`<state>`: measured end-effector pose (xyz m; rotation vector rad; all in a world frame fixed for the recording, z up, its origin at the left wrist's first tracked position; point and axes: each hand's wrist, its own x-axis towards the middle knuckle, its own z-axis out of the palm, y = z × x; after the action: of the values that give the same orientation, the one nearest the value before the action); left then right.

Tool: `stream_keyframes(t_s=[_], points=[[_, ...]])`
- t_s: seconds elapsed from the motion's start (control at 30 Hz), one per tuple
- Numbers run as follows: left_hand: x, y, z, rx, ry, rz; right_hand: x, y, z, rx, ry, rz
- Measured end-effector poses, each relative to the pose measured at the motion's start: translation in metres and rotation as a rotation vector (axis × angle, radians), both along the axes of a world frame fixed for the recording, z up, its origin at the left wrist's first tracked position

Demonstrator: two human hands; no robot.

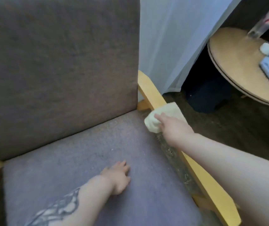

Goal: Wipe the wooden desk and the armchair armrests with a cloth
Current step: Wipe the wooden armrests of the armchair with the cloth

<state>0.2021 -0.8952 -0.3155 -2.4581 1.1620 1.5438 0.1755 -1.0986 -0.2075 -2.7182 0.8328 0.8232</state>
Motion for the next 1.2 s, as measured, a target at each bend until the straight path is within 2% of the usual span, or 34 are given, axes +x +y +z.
stream_keyframes(t_s=[0.07, 0.17, 0.23, 0.37, 0.53, 0.63, 0.7, 0.83, 1.0, 1.1, 1.2], points=[[0.023, 0.034, 0.046, 0.155, 0.133, 0.061, -0.009, 0.016, 0.038, 0.135, 0.186, -0.006], [0.048, 0.113, 0.132, 0.196, 0.053, 0.181, 0.003, 0.057, 0.109, 0.156, 0.524, 0.215], [0.055, 0.169, 0.195, 0.168, -0.045, 0.356, 0.015, 0.096, 0.158, 0.108, 0.546, 0.339], [0.053, 0.277, 0.314, 0.036, -0.229, 0.677, 0.042, 0.199, 0.246, 0.134, 0.348, 0.521], [0.02, 0.415, 0.431, -0.109, -0.592, 0.928, 0.065, 0.37, 0.341, 0.082, 0.042, 0.924], [-0.027, 0.51, 0.48, -0.091, -0.777, 1.114, 0.062, 0.48, 0.385, 0.353, -0.217, 0.896], [-0.071, 0.581, 0.505, -0.044, -0.854, 1.298, 0.055, 0.557, 0.41, 0.542, -0.286, 0.84], [-0.185, 0.729, 0.531, 0.128, -0.948, 1.64, 0.035, 0.721, 0.454, 0.771, -0.274, 0.703], [-0.317, 0.874, 0.536, 0.251, -0.947, 1.892, 0.0, 0.939, 0.52, 0.616, -0.67, 0.983], [-0.363, 0.928, 0.537, 0.305, -0.976, 1.982, -0.025, 1.034, 0.531, 0.632, -0.692, 1.098], [-0.392, 0.963, 0.536, 0.335, -0.956, 2.007, -0.043, 1.069, 0.519, 0.638, -0.767, 1.165]])
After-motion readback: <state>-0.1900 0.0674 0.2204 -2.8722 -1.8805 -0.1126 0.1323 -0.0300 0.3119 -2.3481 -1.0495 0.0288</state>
